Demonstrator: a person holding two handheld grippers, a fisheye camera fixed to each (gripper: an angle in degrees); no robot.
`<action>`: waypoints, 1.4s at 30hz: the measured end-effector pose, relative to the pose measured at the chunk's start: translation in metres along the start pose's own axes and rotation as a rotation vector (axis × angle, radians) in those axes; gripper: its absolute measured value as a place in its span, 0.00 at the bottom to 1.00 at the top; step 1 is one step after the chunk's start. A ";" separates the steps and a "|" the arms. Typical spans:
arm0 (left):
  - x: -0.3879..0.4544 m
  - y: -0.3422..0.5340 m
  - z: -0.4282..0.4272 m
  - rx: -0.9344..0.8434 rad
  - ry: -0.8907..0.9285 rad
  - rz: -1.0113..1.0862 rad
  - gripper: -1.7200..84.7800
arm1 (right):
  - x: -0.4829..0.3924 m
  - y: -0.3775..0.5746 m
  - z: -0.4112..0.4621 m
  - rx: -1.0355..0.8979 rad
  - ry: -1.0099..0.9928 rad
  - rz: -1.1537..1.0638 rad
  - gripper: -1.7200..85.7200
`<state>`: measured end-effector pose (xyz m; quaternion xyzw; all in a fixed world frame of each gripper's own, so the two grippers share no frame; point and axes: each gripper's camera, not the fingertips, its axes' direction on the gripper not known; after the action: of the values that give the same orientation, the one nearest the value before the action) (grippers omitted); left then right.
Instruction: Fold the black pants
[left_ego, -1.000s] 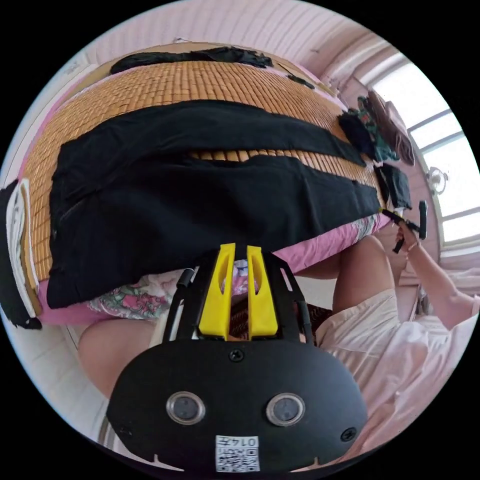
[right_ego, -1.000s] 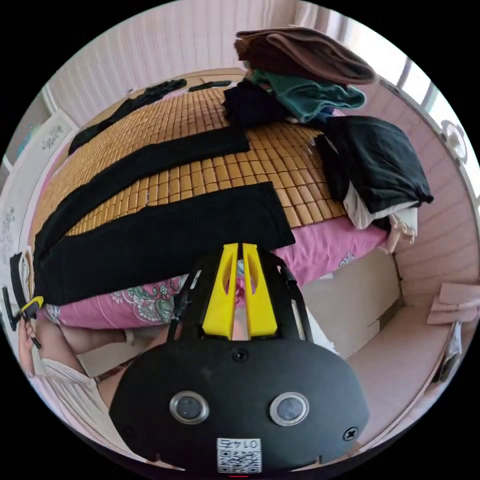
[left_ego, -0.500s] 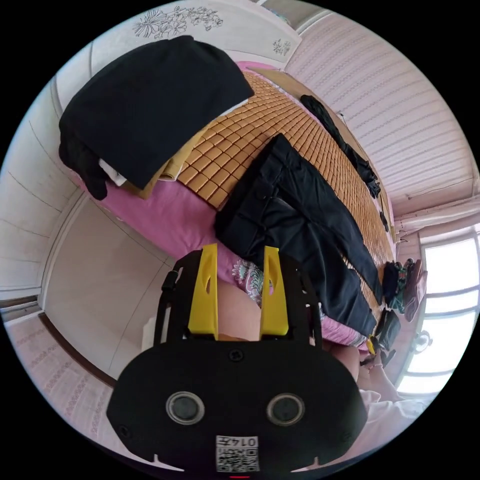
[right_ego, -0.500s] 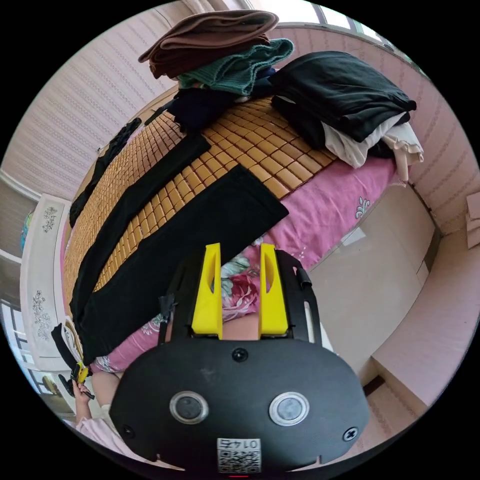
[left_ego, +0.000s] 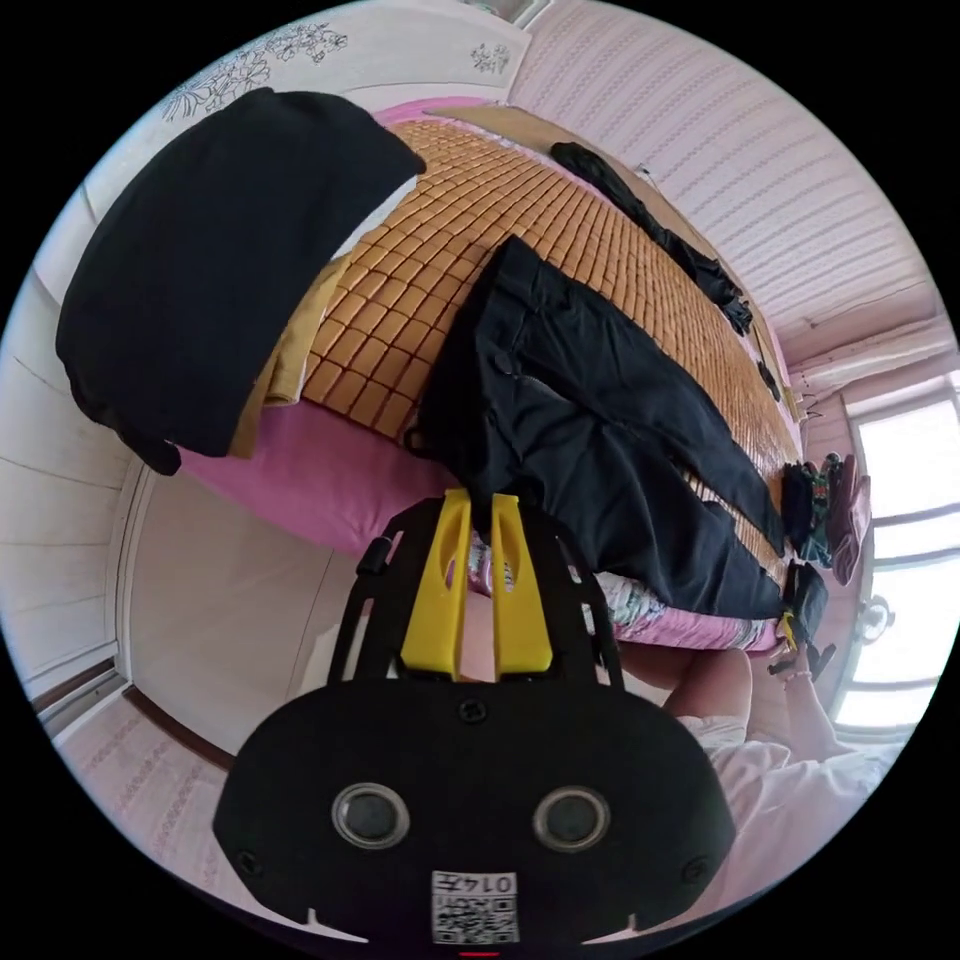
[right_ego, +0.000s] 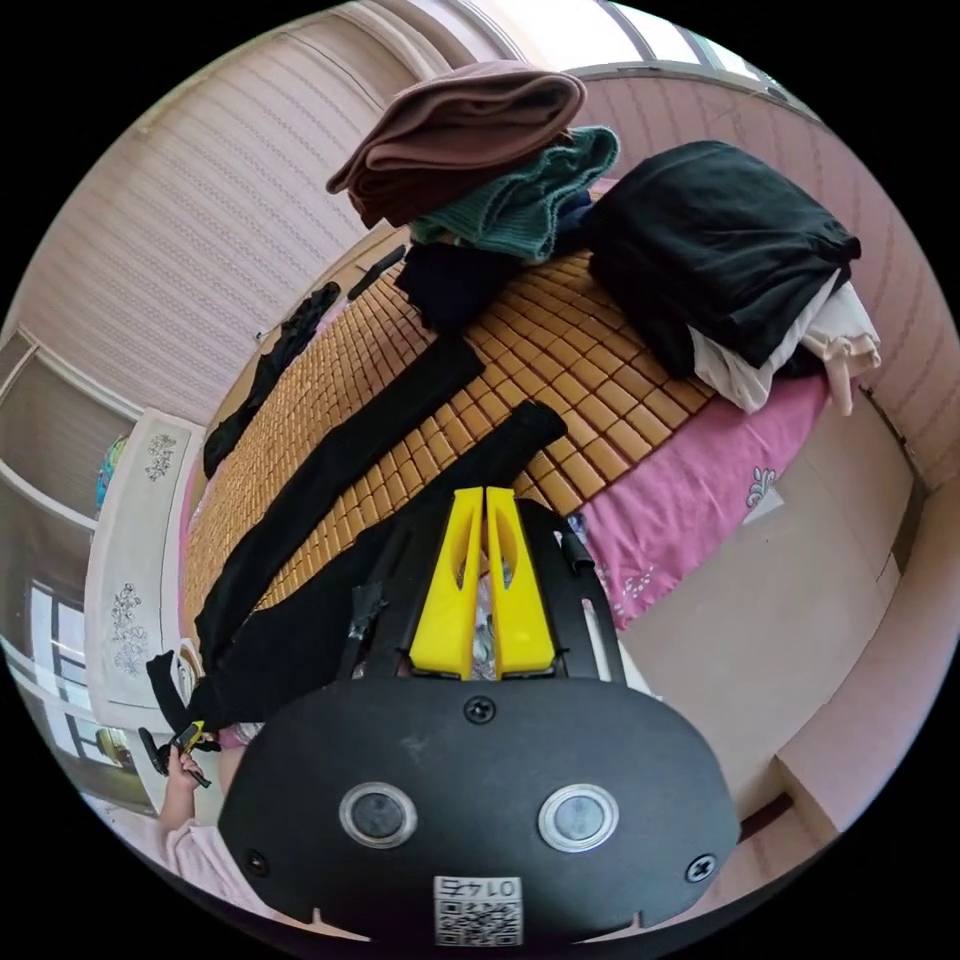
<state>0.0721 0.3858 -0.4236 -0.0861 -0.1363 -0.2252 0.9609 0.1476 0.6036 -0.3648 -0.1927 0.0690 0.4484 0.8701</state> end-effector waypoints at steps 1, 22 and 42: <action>-0.002 -0.003 -0.011 0.023 0.023 0.001 0.04 | -0.004 -0.006 -0.006 0.006 -0.017 -0.024 0.02; 0.031 -0.146 0.000 0.151 0.042 -0.240 0.15 | -0.097 -0.099 0.079 -0.019 0.257 -0.060 0.19; 0.157 -0.157 0.061 -0.101 -0.374 0.148 0.03 | -0.132 -0.046 0.061 0.022 -0.082 -0.014 0.04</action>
<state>0.1222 0.1965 -0.3018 -0.1843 -0.2942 -0.1406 0.9272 0.1040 0.5036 -0.2578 -0.1650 0.0368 0.4492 0.8773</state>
